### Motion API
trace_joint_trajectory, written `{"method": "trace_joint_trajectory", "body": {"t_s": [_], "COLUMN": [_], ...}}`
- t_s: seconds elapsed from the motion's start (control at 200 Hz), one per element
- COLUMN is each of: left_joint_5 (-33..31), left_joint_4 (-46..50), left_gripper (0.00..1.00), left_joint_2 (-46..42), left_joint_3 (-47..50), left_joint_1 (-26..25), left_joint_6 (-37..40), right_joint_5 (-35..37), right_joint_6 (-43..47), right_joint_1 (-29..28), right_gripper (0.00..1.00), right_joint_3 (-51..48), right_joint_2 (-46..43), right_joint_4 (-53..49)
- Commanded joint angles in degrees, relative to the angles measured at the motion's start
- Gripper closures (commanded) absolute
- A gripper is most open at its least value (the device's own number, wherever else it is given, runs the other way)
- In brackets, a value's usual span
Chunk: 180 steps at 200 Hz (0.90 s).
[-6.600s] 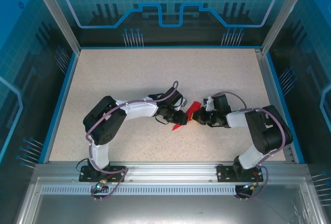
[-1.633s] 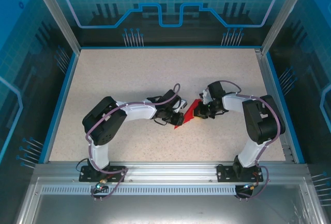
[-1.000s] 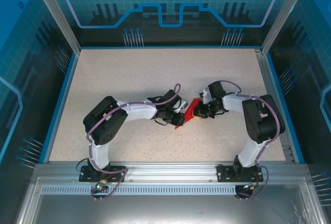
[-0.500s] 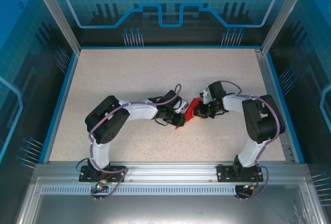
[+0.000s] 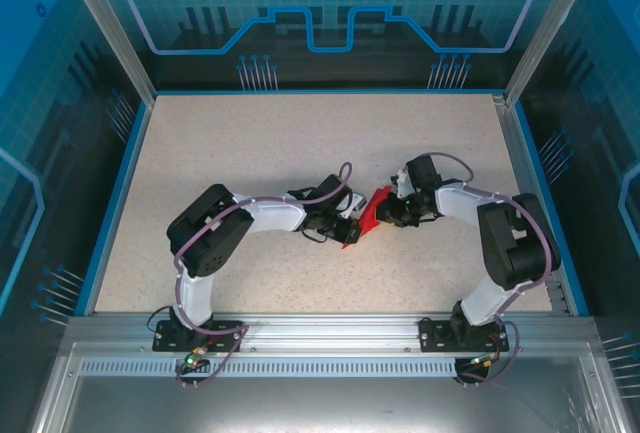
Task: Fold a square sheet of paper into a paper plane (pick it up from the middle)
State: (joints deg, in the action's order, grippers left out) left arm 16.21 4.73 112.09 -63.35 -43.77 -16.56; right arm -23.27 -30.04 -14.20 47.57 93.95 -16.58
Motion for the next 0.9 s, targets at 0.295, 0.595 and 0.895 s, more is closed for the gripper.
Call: {"method": "trace_joint_trajectory", "body": {"t_s": [0.295, 0.595, 0.895], "left_joint_5": [-3.64, -2.63, -2.70], "left_joint_4": [0.70, -1.21, -3.01], "left_gripper": [0.85, 0.86, 0.86], "left_joint_2": [4.01, 3.59, 1.81], "left_joint_3": [3.33, 4.93, 7.68], "left_joint_1": [-0.31, -0.28, -0.20], "left_joint_6": [0.96, 0.65, 1.04], "right_joint_5": [-1.05, -0.14, -2.58], "right_joint_6": [-5.57, -16.23, -24.91], "right_joint_1": [-2.95, -4.36, -5.89], "right_gripper": [0.78, 0.83, 0.91], "right_joint_3": [-4.66, -8.58, -11.54], "right_joint_2": [-14.51, -12.26, -2.37], "right_joint_4": [-3.67, 11.71, 31.67]}}
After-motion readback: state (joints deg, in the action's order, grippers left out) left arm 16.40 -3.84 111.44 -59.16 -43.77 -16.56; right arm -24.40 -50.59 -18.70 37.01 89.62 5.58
